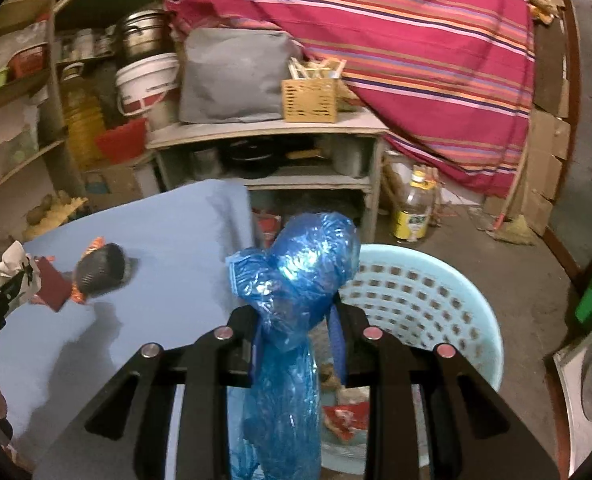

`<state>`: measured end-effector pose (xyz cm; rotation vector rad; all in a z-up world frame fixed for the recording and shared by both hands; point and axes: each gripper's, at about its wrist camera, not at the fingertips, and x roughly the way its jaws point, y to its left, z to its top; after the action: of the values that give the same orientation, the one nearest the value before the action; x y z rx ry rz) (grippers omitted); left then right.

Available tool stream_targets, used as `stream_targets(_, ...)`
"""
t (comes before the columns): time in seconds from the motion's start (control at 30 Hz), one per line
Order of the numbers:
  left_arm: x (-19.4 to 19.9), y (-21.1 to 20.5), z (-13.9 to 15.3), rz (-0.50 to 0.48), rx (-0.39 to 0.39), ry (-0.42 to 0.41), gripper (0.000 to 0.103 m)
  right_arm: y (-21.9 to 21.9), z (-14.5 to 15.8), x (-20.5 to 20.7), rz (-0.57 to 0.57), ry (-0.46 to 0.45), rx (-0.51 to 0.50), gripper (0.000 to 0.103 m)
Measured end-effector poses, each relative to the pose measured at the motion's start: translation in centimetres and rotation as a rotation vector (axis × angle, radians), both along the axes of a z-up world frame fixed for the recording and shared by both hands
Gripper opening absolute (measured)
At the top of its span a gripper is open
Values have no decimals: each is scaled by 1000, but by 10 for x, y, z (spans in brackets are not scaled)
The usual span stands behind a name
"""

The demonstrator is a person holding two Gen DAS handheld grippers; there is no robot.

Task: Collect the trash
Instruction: 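Carry both items to the blue basket and open both tools to drop them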

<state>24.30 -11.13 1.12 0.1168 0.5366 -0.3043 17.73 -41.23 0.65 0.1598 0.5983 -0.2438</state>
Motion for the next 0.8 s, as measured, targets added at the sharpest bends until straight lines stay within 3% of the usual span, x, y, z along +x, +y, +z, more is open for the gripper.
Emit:
stream_targets(0.5,-10,-167,8,-218,-34,-19,31,-88,-11,-21,-151,-1,42,27)
stream_targets(0.67,-8,-229,-7,-287,-70,50,31,-118,-19,-29,-214,-6,81,27)
stream_targets(0.8,-5,-264,-22,-319,-50,87,35,-135,-21,-34,-246,-25,131,27)
